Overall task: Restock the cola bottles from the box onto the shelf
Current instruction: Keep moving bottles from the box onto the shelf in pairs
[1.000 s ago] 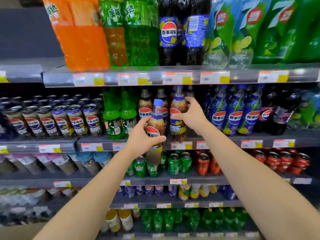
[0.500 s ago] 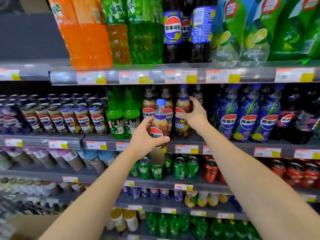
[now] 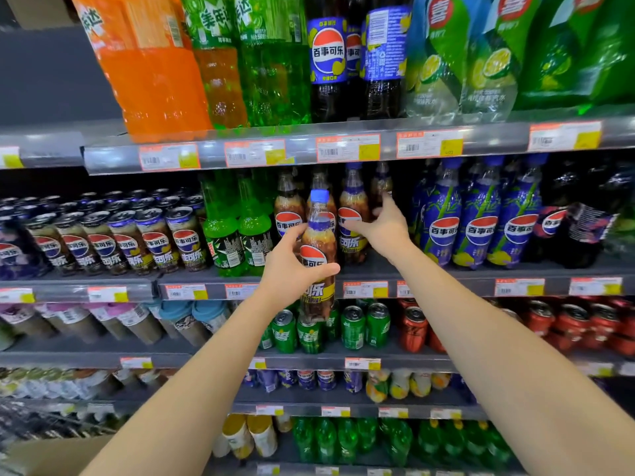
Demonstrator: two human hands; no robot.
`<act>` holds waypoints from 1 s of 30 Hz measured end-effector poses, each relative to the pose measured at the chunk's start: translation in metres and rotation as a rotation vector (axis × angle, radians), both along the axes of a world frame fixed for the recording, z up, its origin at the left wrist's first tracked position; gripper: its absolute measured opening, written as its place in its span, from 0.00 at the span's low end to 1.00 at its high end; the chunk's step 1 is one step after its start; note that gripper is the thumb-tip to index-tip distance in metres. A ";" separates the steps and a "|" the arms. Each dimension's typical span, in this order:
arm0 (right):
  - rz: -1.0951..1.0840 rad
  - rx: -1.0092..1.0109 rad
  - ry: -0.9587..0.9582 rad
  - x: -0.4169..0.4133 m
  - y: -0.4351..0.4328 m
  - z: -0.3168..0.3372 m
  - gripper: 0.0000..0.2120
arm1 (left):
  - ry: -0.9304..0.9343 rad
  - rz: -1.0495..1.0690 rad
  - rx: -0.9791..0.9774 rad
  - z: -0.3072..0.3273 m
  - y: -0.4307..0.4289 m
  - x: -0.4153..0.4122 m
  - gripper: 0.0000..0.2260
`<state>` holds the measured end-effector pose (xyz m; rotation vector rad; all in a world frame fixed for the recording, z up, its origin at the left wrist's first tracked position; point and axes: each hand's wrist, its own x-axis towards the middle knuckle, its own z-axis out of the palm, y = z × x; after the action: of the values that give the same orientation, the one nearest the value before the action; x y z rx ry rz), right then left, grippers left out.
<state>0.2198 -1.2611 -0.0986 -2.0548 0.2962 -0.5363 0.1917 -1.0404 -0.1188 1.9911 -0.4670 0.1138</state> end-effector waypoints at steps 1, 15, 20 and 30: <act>-0.030 0.009 -0.035 -0.009 0.002 0.001 0.46 | 0.005 -0.007 -0.002 0.000 -0.003 0.000 0.44; 0.225 0.260 -0.016 -0.079 0.006 0.006 0.31 | -0.055 -0.085 -0.054 0.014 -0.070 -0.012 0.41; 0.200 0.245 -0.054 -0.085 -0.017 0.019 0.29 | -0.073 -0.179 0.017 0.020 -0.071 -0.008 0.43; 0.163 0.253 -0.074 -0.052 -0.035 0.016 0.34 | -0.156 -0.067 0.190 0.012 -0.045 -0.002 0.28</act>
<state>0.1673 -1.2963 -0.0821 -1.7916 0.1433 -0.4493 0.1892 -1.0854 -0.1067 2.1592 -0.6653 0.1905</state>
